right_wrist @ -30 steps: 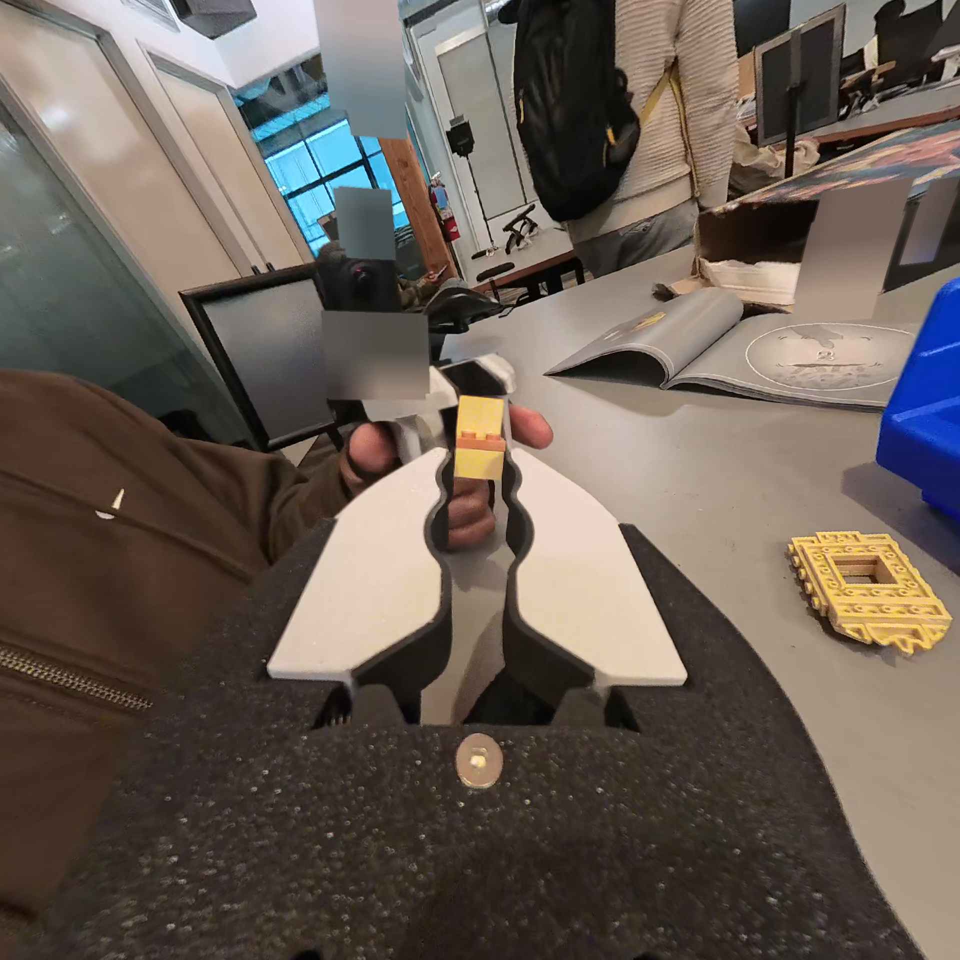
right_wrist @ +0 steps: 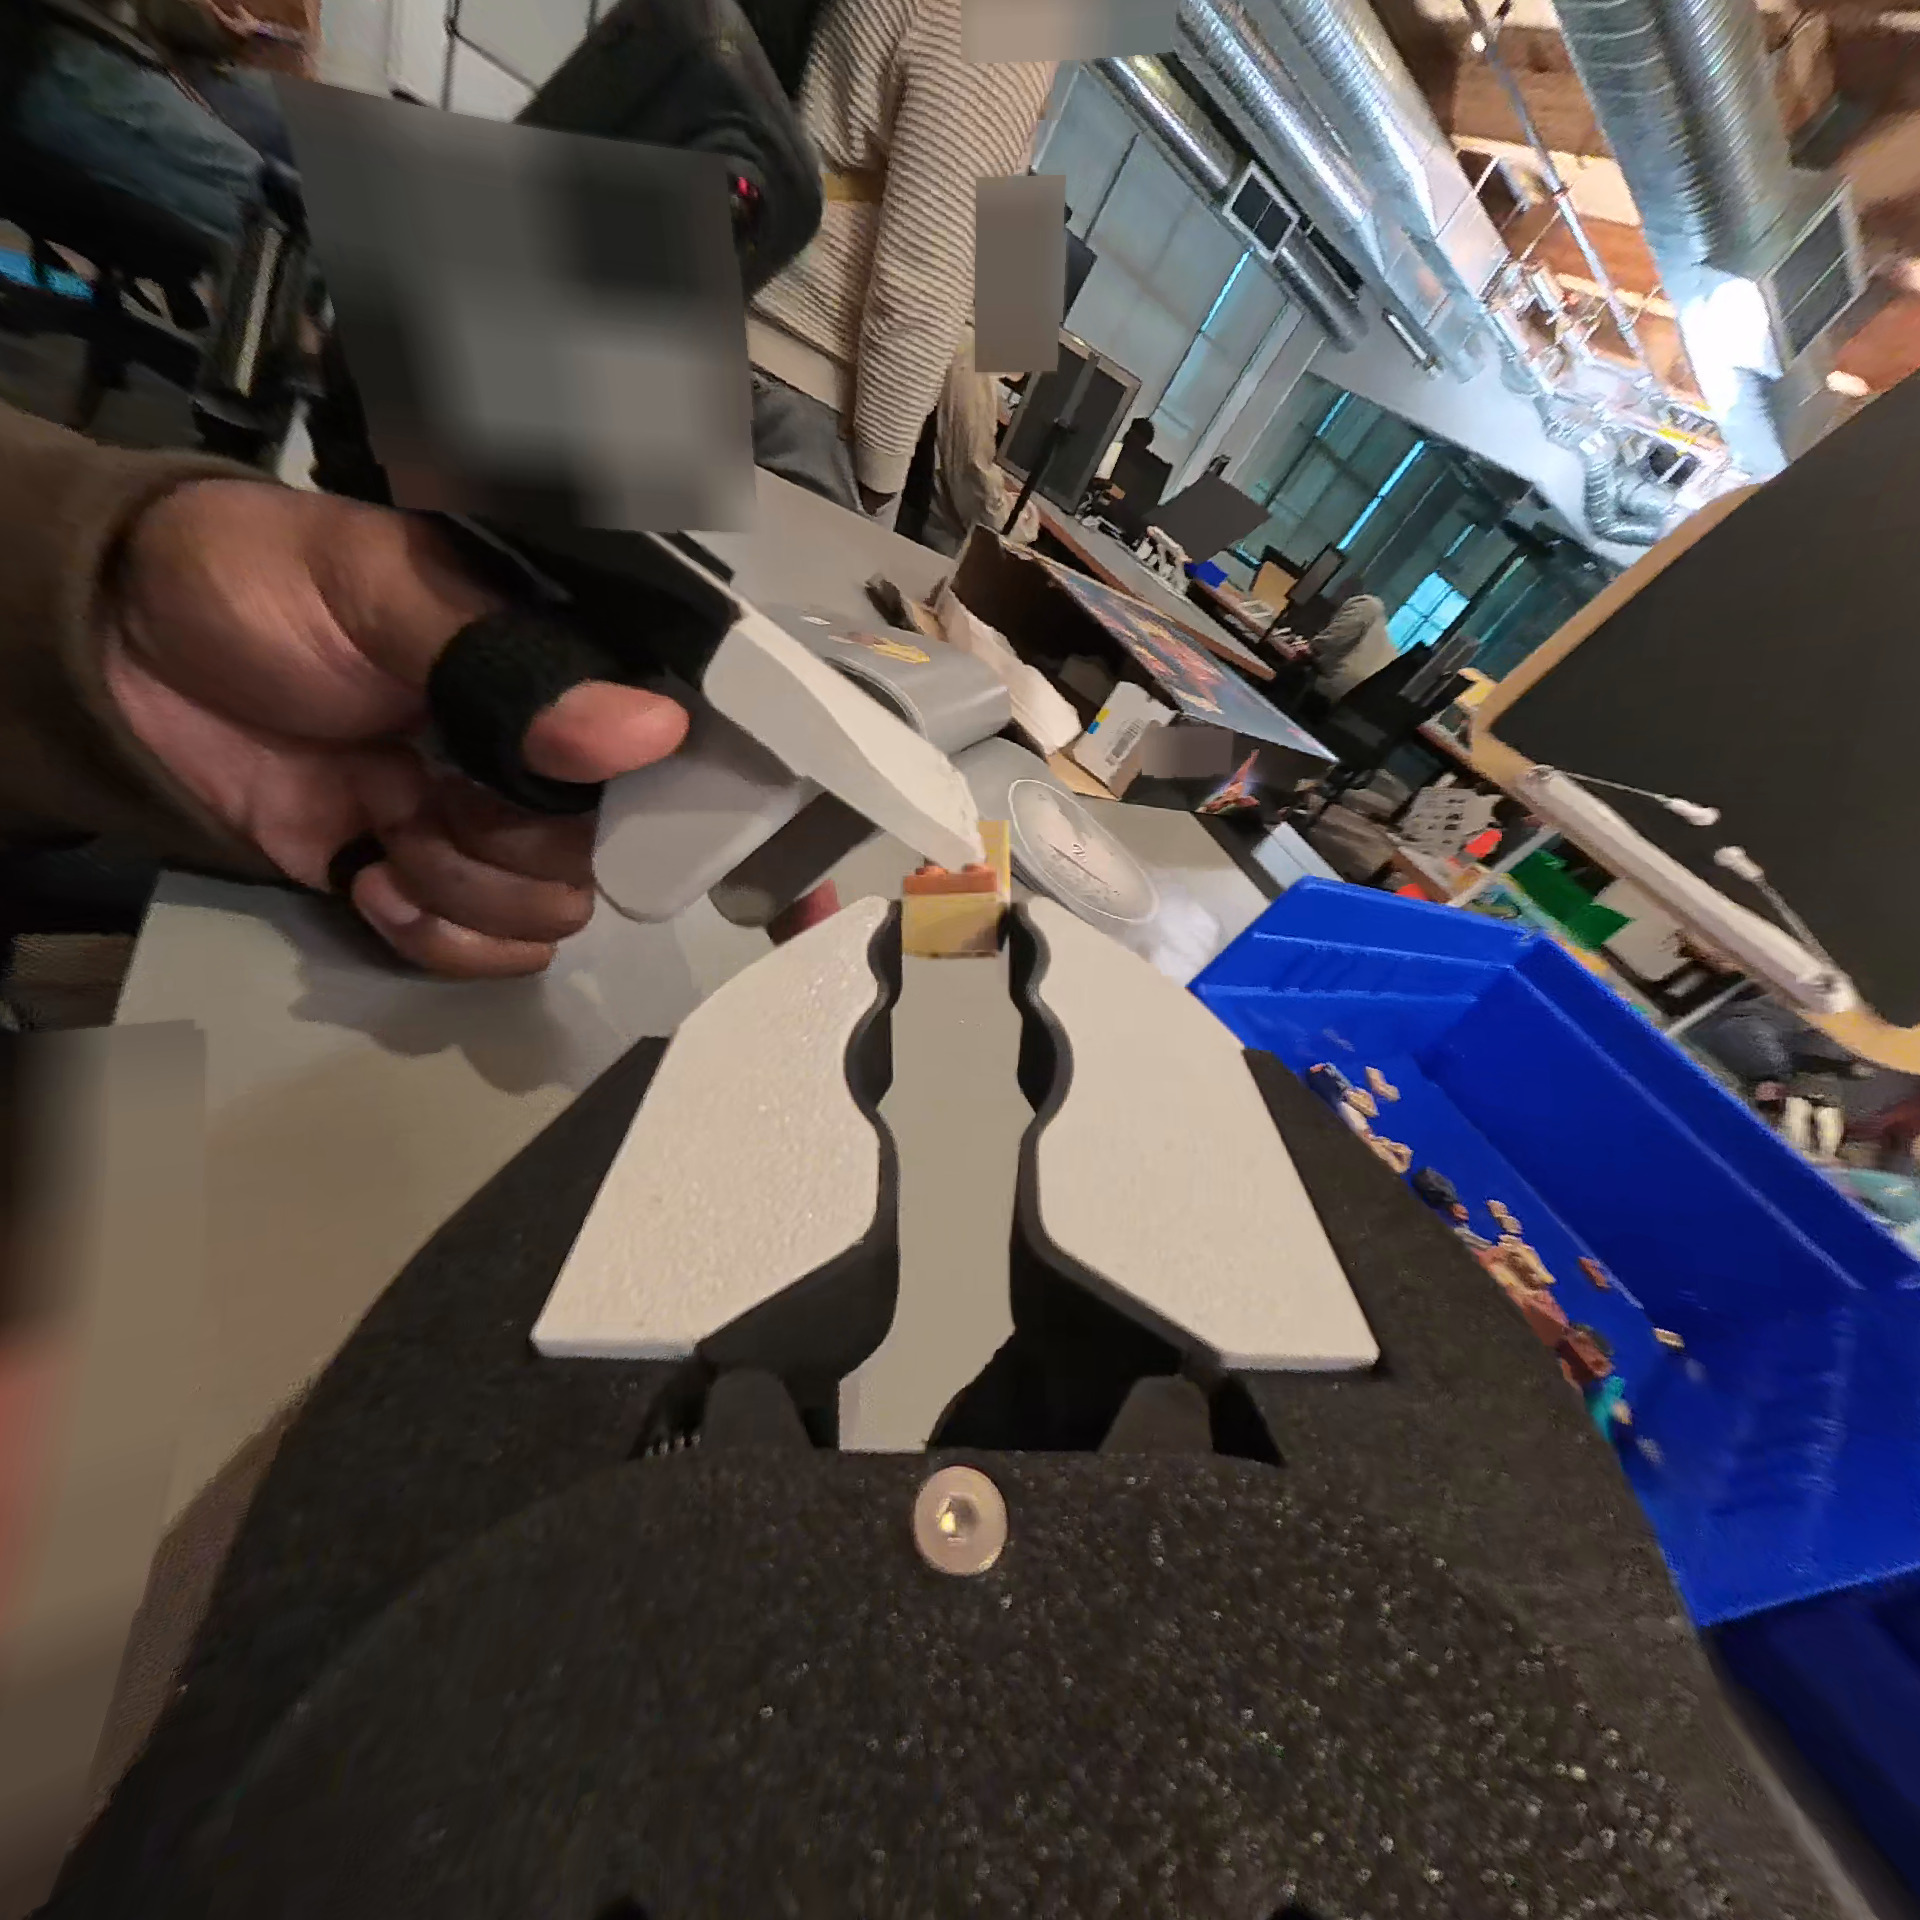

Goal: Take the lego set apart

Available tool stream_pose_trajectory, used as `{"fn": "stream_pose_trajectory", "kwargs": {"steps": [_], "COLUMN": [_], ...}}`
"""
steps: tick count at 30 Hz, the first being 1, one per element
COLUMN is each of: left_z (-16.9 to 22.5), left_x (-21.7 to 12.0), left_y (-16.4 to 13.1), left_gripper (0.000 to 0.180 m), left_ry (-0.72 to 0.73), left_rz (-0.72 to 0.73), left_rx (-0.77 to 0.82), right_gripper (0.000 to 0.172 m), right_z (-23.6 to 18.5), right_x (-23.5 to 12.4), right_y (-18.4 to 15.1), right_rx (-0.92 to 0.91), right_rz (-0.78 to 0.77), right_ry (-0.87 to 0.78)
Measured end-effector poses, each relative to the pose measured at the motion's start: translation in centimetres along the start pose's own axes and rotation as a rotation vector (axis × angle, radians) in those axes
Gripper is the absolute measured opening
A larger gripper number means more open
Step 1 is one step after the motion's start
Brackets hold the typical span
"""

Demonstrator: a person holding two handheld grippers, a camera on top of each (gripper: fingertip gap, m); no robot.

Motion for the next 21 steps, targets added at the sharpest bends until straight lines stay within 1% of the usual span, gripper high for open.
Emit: {"fn": "stream_pose_trajectory", "kwargs": {"steps": [3,5,8,12,15,17,18,21], "left_z": [0.2,0.2,0.3,0.2,0.0,-0.8,-1.4,-2.9], "left_x": [-0.1,-0.1,-0.2,-0.4,-0.6,-1.7,-2.3,-3.5], "left_y": [0.1,0.1,0.1,0.2,0.4,1.3,1.8,2.8], "left_gripper": [0.002,0.003,0.003,0.003,0.003,0.003,0.003,0.003], "left_ry": [0.006,0.012,0.014,-0.028,-0.048,-0.052,-0.036,0.024], "left_rz": [0.013,0.006,-0.004,-0.058,-0.063,-0.006,0.018,0.028], "left_rx": [0.032,0.050,0.064,0.091,0.072,0.016,-0.002,0.018], "right_gripper": [0.025,0.019,0.018,0.017,0.017,0.017,0.017,0.017], "right_z": [-0.4,-0.6,-0.8,-1.3,-1.3,-0.6,-0.2,0.8], "right_x": [0.3,0.3,0.2,0.2,0.1,-0.3,-0.6,-1.6], "right_y": [-0.2,0.0,0.0,-0.1,-0.3,-1.2,-1.5,-1.7], "right_rx": [-0.081,-0.111,-0.180,-0.365,-0.442,-0.515,-0.516,-0.419], "right_rz": [-0.022,-0.013,-0.013,-0.040,-0.066,-0.123,-0.137,-0.129], "right_ry": [-0.049,-0.069,-0.094,-0.131,-0.132,-0.170,-0.178,-0.177]}}
Point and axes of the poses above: each gripper's, where its closed fingertips meet, x out along the fingers, y out of its top, z = x × y across the jaws, the point moved 8 cm from there along -x, back along the fingers, and after that the axes turned 9 degrees about x, right-handed, at the moved point
